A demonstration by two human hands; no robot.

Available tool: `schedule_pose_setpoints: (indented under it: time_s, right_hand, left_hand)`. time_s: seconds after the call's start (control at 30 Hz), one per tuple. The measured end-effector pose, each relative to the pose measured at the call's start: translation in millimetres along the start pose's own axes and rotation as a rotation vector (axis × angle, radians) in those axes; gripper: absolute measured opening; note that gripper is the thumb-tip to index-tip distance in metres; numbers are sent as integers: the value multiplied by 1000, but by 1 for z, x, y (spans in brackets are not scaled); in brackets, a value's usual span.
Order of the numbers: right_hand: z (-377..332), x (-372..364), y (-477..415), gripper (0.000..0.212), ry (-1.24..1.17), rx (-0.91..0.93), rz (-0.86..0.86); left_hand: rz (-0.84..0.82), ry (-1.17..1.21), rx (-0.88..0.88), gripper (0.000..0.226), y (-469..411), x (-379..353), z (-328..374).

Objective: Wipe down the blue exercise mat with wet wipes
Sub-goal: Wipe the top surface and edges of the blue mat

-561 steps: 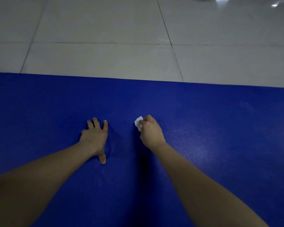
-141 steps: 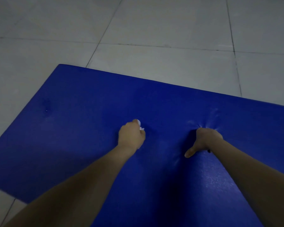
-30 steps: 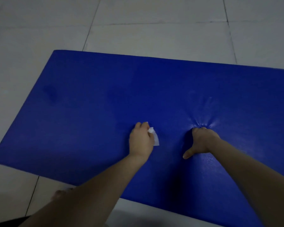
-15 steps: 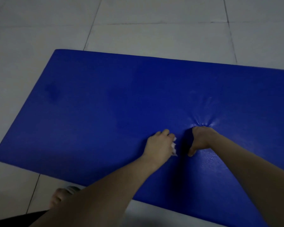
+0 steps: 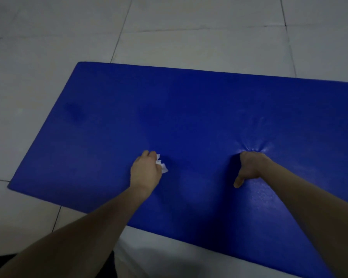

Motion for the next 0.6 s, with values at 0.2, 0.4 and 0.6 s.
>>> schedule_pose_setpoints:
  time_s: [0.2, 0.4, 0.6]
  right_hand:
    - [-3, 2, 3, 75, -19, -6, -6]
    - [-1, 1, -2, 68, 15, 4, 42]
    - [0, -2, -4, 70, 22, 7, 61]
  left_hand:
    - [-47, 73, -120, 12, 32, -21, 77]
    - [-219, 48, -442, 27, 73, -48, 179]
    - [-154, -20, -654, 35, 76, -57, 181]
Point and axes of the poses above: each hand's wrist, its own y-axis away from the middle knuckle, its own x-axis out of the back of the hand, z = x × y, the point moved 4 cm from there along -y, towards the middle knuckle, and after that the axes turned 7 degrees about -y, right-handed, at the moved point
